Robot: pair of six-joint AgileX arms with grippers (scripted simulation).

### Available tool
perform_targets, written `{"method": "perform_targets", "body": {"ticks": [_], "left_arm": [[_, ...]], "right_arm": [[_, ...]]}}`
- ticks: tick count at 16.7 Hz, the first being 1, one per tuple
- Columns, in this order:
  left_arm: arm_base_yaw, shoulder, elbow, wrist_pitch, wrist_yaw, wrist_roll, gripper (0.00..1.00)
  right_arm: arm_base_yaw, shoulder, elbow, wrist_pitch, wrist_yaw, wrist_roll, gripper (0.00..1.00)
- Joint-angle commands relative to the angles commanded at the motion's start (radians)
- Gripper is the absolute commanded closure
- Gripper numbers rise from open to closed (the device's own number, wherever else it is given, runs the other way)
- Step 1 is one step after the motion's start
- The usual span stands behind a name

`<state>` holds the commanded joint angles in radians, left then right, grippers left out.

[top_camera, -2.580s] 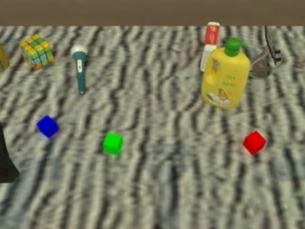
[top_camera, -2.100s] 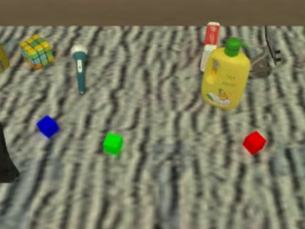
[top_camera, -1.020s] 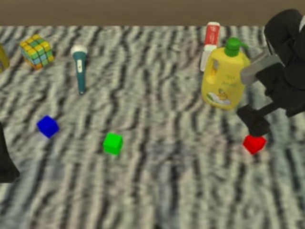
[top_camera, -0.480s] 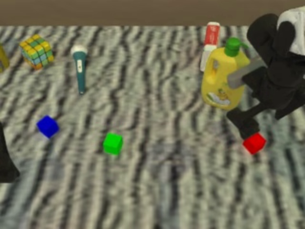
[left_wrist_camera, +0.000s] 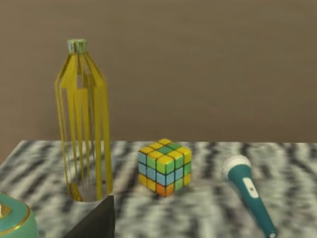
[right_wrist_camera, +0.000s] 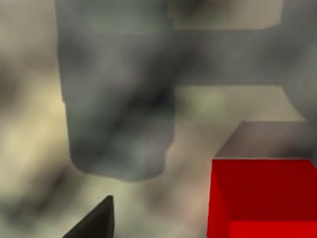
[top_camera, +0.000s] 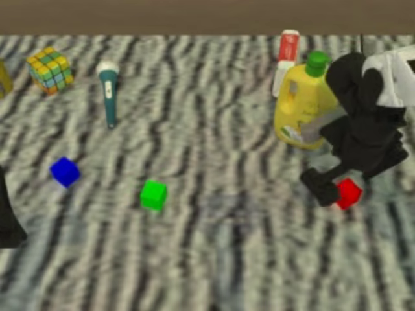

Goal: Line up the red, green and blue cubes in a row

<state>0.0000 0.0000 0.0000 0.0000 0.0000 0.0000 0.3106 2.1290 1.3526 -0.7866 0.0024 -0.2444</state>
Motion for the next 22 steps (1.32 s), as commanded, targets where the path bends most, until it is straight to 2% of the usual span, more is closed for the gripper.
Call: {"method": "perform_targets", "body": {"ticks": [3,7,20,22], "left_arm": [[0.0,0.0,0.0,0.0,0.0,0.0,0.0],[0.0,0.0,0.0,0.0,0.0,0.0,0.0],[0.0,0.0,0.0,0.0,0.0,0.0,0.0],[0.0,0.0,0.0,0.0,0.0,0.0,0.0]], "right_arm": [[0.001,0.052,-0.044,0.09,0.0,0.002,0.0],[0.002,0.059,-0.049,0.1,0.0,0.002,0.0],[0.002,0.059,-0.049,0.1,0.0,0.002,0.98],[0.002,0.059,-0.049,0.1,0.0,0.002,1.0]]}}
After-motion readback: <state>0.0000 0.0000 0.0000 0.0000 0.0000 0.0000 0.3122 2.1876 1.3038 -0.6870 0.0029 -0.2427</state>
